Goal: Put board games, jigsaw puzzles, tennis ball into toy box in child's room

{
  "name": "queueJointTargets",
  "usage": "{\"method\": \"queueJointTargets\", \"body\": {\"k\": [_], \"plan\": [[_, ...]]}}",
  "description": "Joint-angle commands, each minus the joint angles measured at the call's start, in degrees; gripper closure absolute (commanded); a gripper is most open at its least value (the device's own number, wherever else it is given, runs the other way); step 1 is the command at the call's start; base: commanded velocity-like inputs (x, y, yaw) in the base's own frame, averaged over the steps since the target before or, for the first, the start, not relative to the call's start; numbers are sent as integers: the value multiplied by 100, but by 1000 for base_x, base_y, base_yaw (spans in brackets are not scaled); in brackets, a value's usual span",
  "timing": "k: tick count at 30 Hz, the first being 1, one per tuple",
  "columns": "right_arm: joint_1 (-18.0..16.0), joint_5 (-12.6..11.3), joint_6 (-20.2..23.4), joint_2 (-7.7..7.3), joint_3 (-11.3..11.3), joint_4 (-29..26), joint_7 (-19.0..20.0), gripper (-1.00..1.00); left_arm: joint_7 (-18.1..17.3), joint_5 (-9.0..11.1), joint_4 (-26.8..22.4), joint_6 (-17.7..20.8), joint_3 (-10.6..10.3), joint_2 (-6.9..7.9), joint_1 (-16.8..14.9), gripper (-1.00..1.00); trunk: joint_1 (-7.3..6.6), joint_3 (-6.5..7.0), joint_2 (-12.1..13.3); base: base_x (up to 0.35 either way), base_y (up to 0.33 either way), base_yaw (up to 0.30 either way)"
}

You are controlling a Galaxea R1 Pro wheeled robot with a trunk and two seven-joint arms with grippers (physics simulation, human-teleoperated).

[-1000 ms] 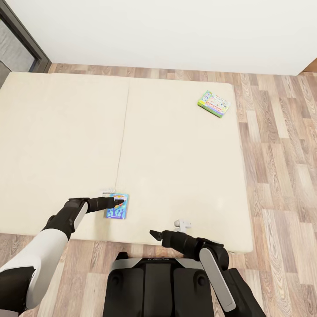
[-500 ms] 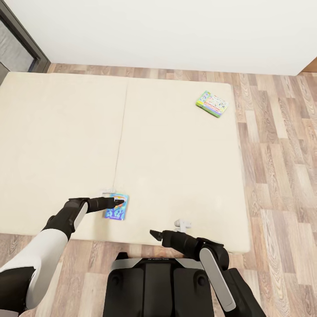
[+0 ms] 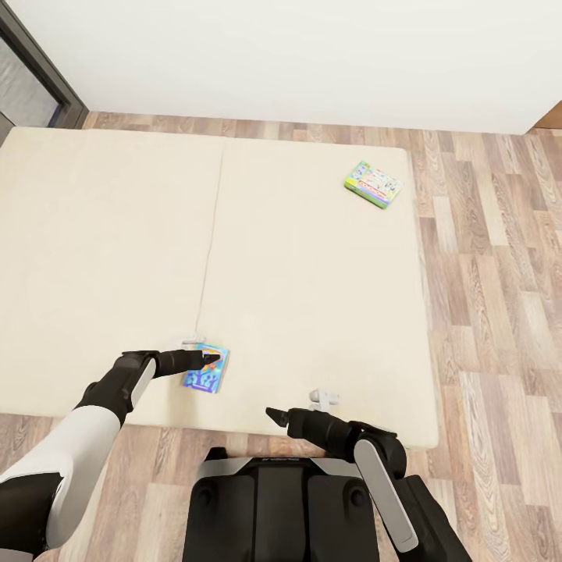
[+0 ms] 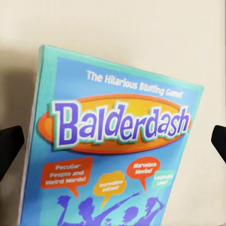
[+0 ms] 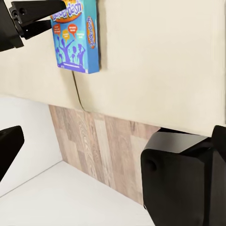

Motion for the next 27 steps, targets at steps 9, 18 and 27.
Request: {"method": "queueJointTargets", "body": {"k": [9,18,27], "plan": [[-2,32,27,-5,-14,-3,33,-100,-24,7,-1,52,14,32,5,-100,3,-6,-9,0,-22,0],[-2,32,27,-4,-15,-3,33,-100,-15,5,48,222,12,75,21,-100,3,-6,-9,0,-2,0],[-2,32,27,-6,-15,-3,33,-100,-19,-4,55,419,6,197,31,-100,3,-6,-9,0,0,0]]}}
